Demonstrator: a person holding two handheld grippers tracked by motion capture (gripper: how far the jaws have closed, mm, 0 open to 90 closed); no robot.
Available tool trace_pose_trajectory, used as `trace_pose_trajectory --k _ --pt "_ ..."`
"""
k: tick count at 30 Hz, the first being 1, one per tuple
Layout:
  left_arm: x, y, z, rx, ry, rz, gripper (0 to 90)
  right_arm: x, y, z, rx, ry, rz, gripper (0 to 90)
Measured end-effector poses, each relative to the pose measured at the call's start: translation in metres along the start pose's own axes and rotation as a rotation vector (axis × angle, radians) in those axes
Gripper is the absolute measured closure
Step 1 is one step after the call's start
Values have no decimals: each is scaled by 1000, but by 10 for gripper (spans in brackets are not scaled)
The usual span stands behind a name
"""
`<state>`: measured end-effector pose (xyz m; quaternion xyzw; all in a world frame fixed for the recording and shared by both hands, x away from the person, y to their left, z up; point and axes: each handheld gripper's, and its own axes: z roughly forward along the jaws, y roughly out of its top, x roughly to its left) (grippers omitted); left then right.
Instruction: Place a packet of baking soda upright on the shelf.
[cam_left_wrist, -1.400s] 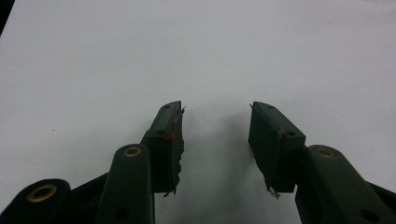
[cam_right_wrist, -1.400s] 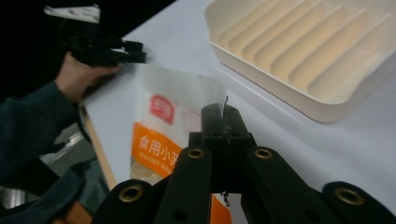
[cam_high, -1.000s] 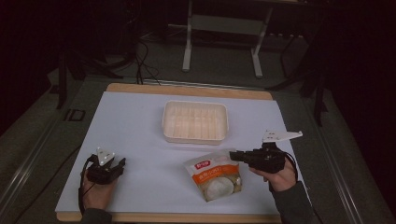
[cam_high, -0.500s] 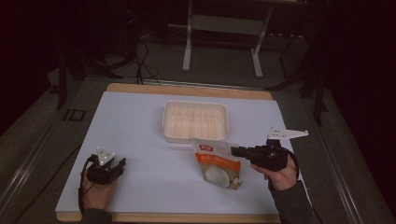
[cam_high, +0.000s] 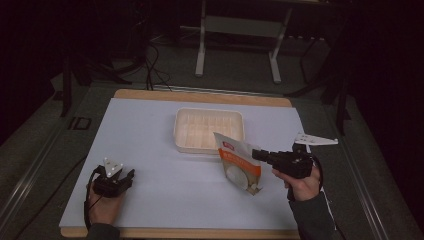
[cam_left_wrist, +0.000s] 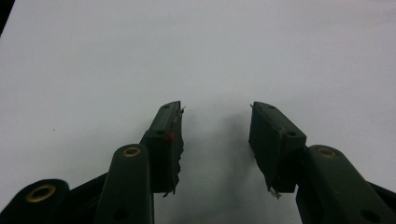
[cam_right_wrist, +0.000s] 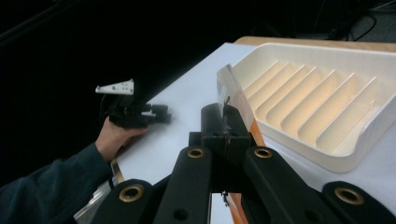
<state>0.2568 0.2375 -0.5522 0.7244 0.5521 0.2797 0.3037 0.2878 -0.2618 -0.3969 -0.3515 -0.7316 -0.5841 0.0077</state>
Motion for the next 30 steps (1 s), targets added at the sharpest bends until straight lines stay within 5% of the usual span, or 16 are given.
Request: trace_pose_trajectory --k 13,30 --pt "1 0 -1 -9 3 -18 527 1 12 7 -53 40 35 900" --pt "2 -1 -1 -19 6 -36 511 -1 29 16 -100 -14 51 900"
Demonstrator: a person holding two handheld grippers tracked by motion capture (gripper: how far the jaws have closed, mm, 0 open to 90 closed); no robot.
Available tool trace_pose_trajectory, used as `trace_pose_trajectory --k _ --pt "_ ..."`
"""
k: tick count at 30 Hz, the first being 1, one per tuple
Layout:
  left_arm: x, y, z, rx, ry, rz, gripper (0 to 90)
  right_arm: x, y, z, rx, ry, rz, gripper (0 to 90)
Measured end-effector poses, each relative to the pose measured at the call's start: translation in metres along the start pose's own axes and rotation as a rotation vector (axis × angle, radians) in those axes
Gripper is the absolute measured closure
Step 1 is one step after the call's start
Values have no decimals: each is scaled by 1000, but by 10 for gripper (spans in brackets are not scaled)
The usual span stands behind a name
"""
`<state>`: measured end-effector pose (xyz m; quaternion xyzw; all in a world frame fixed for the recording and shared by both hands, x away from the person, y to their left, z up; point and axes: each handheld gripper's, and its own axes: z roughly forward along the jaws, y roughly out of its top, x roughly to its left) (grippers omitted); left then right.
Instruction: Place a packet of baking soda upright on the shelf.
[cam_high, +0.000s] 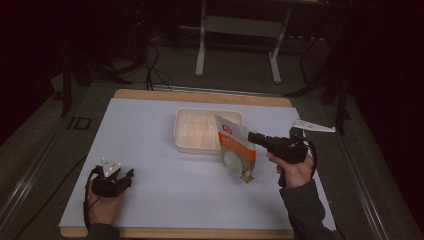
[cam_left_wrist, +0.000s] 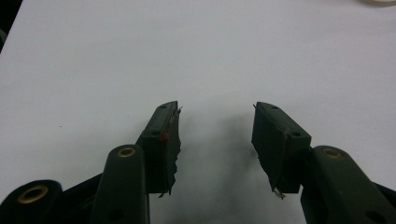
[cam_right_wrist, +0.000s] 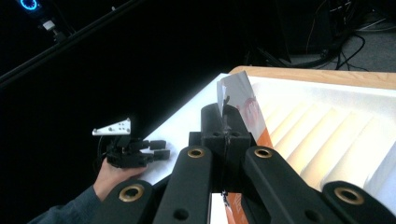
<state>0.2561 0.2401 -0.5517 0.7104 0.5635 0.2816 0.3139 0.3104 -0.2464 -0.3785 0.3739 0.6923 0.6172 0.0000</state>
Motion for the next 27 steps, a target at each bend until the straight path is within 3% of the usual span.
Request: trace_pose_trajectory --k 9,15,27 --pt "1 0 0 4 1 -5 499 -2 7 6 -37 -28 16 900" --pt "1 0 0 3 0 -7 496 0 11 11 -35 -59 -4 900" --pt "1 0 0 -2 4 -13 496 -1 23 13 -95 -86 12 900"
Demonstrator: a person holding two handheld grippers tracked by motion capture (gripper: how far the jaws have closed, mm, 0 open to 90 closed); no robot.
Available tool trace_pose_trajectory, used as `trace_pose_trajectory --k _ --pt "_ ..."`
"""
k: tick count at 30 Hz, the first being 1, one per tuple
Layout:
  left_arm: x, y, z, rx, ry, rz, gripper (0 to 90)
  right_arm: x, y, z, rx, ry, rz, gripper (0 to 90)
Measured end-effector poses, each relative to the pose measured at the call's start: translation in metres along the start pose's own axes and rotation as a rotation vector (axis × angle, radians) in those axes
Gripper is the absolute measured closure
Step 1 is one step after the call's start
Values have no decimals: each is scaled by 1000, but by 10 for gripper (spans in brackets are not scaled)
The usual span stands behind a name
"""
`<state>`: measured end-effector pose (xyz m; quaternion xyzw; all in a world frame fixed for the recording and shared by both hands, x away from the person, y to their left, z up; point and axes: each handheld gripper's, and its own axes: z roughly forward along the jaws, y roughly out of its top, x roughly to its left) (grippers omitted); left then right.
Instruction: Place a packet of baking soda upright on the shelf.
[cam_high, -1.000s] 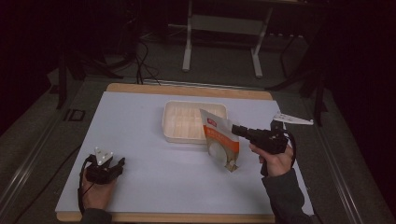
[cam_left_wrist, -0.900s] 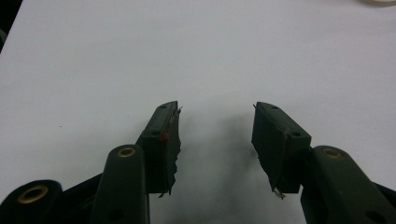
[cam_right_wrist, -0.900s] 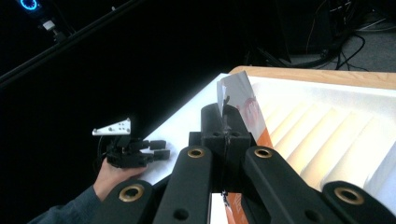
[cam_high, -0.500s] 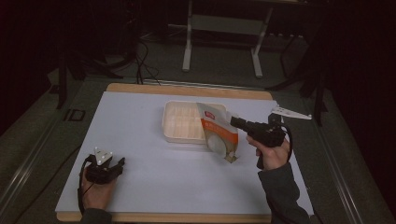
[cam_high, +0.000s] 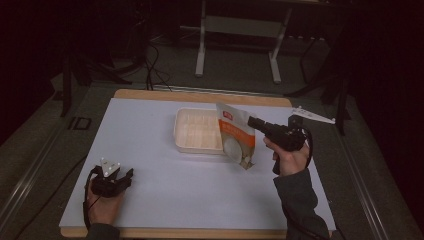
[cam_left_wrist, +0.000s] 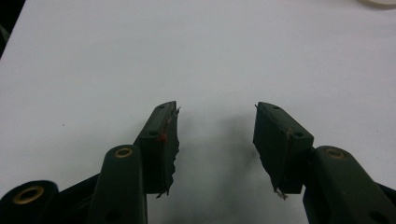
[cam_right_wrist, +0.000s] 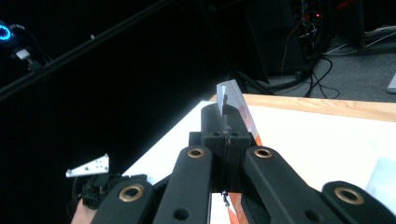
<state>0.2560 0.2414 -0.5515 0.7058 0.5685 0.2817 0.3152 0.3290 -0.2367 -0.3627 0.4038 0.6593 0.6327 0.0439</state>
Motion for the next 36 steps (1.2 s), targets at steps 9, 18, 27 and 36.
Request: trace_pose_trajectory --k 9,18,27,36 --pt "0 0 0 1 -2 -3 496 1 9 4 -39 -26 -1 900" --pt "0 0 0 3 0 -1 496 -1 16 10 -69 -65 13 900" --pt "1 0 0 1 -5 -3 496 -1 22 23 -96 -125 14 900" --pt "0 0 0 1 -2 0 496 -7 27 31 -117 -165 44 900"
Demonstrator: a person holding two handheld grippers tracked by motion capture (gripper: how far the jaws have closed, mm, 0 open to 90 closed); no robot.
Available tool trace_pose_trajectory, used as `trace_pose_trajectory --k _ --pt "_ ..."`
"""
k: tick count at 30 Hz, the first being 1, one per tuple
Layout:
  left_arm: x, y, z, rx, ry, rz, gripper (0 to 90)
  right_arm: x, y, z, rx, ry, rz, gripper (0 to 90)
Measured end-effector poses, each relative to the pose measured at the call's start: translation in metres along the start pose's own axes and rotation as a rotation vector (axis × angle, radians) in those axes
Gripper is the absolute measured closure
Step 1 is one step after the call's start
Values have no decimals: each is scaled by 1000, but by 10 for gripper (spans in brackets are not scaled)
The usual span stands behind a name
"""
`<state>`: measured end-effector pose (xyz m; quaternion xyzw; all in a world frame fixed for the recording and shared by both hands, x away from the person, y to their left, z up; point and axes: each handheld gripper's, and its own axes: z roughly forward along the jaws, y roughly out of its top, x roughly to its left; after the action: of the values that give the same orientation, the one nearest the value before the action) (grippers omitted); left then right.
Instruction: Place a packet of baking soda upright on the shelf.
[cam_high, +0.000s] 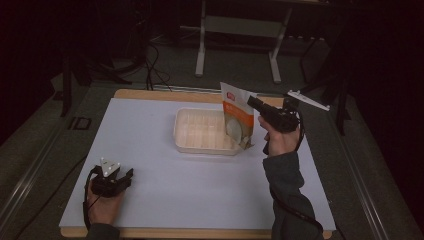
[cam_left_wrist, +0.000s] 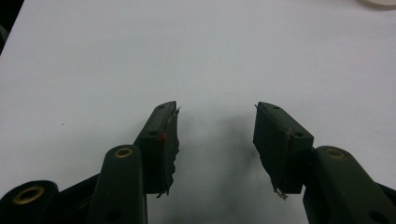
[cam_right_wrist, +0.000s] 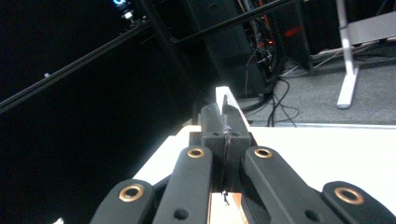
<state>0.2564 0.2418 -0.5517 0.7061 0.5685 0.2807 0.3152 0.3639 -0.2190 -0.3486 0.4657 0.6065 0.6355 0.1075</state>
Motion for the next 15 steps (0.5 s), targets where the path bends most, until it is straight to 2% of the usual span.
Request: trace_pose_trajectory --k 9,10,15 --pt "0 0 0 2 -1 1 496 -4 3 10 -21 -54 13 900" --pt "0 0 0 2 -2 2 496 -4 5 13 -30 -75 4 900" --pt "0 0 0 2 -3 2 496 -4 8 20 -57 -126 0 900"
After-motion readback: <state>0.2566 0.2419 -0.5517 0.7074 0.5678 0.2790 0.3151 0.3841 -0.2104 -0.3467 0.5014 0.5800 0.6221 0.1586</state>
